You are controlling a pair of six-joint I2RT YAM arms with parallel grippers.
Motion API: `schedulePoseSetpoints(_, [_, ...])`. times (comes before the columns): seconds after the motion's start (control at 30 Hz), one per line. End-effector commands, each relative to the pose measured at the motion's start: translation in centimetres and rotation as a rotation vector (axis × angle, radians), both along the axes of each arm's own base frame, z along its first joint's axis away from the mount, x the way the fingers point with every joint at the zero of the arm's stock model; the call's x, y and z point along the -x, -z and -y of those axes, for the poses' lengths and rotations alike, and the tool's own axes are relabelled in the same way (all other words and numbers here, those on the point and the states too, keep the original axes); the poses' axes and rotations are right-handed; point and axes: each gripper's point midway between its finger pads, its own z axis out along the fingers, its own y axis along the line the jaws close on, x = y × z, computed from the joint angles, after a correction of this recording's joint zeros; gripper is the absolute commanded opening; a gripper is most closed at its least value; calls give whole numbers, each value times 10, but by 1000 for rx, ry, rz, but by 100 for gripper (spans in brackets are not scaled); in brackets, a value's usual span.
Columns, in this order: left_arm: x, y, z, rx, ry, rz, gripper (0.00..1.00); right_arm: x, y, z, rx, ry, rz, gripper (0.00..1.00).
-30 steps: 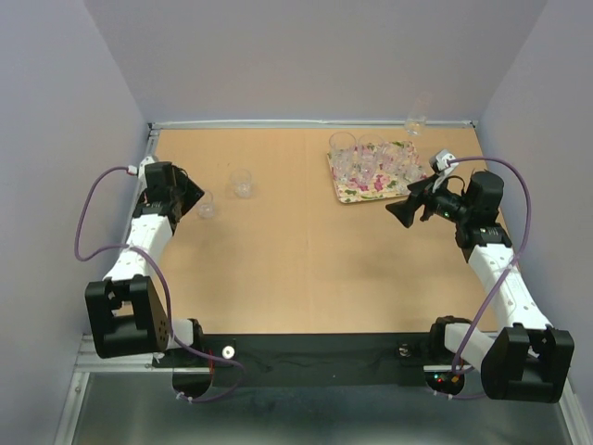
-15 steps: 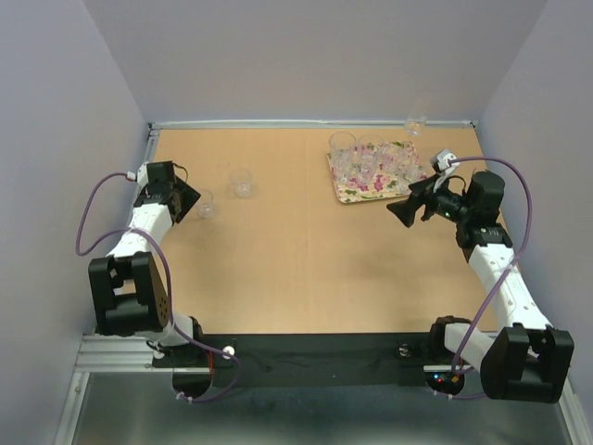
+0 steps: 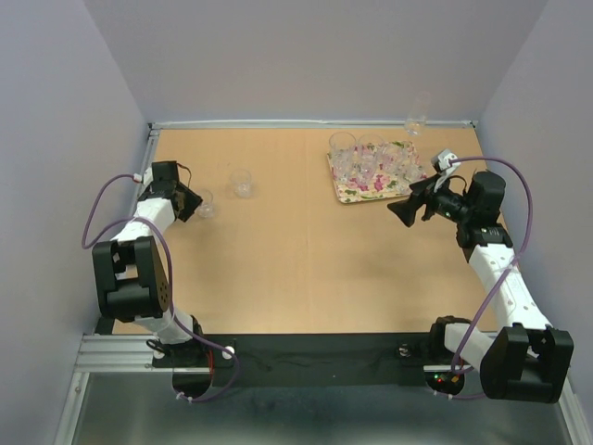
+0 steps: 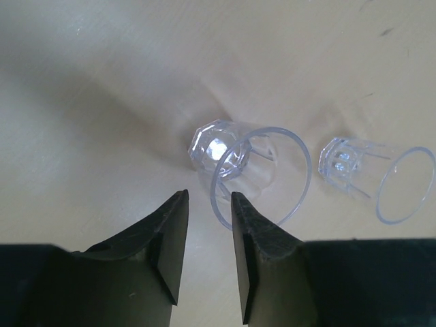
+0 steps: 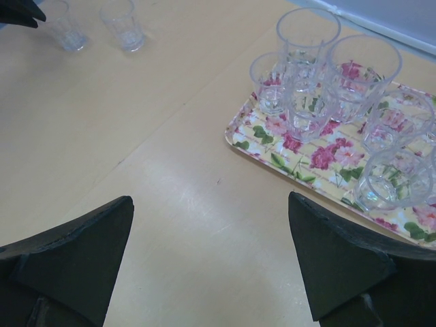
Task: Place the glasses into the tray
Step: Grab a glass with a robot arm
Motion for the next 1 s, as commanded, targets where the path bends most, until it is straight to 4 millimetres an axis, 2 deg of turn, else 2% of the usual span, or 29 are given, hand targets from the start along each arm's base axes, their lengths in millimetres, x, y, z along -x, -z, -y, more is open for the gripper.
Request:
schedulePoseSetpoints(0.0, [-11, -12, -2, 0, -1, 44, 40, -2, -10, 4, 7, 13, 48, 100])
schedulePoseSetpoints(0.13, [-11, -8, -2, 2, 1, 36, 36, -2, -12, 4, 7, 14, 53, 100])
schedulePoseSetpoints(0.17, [-11, -7, -2, 4, 4, 38, 29, -2, -12, 4, 7, 14, 53, 100])
schedulePoseSetpoints(0.37, [-10, -7, -1, 2, 13, 39, 15, -1, -13, 5, 5, 18, 52, 100])
schedulePoseSetpoints(0.43, [-9, -12, 5, 22, 37, 54, 7, -1, -13, 6, 5, 18, 54, 100])
schedulePoseSetpoints(0.53, [-5, -20, 7, 16, 55, 73, 0, -2, -13, 6, 4, 20, 53, 100])
schedulePoseSetpoints(0.7, [9, -42, 14, 4, 115, 128, 0, -2, -12, 7, 5, 23, 50, 100])
schedulePoseSetpoints(0.73, [16, -37, 18, 10, 146, 119, 0, -3, -11, 8, 7, 23, 50, 100])
schedulePoseSetpoints(0.8, [23, -46, 26, 18, 200, 150, 0, -3, -9, 9, 11, 26, 48, 100])
schedulePoseSetpoints(0.83, [31, -40, 29, 26, 218, 140, 0, -4, -9, 9, 13, 26, 48, 100])
schedulePoseSetpoints(0.97, [44, -50, 52, 87, 330, 201, 0, -3, -7, 10, 21, 18, 52, 100])
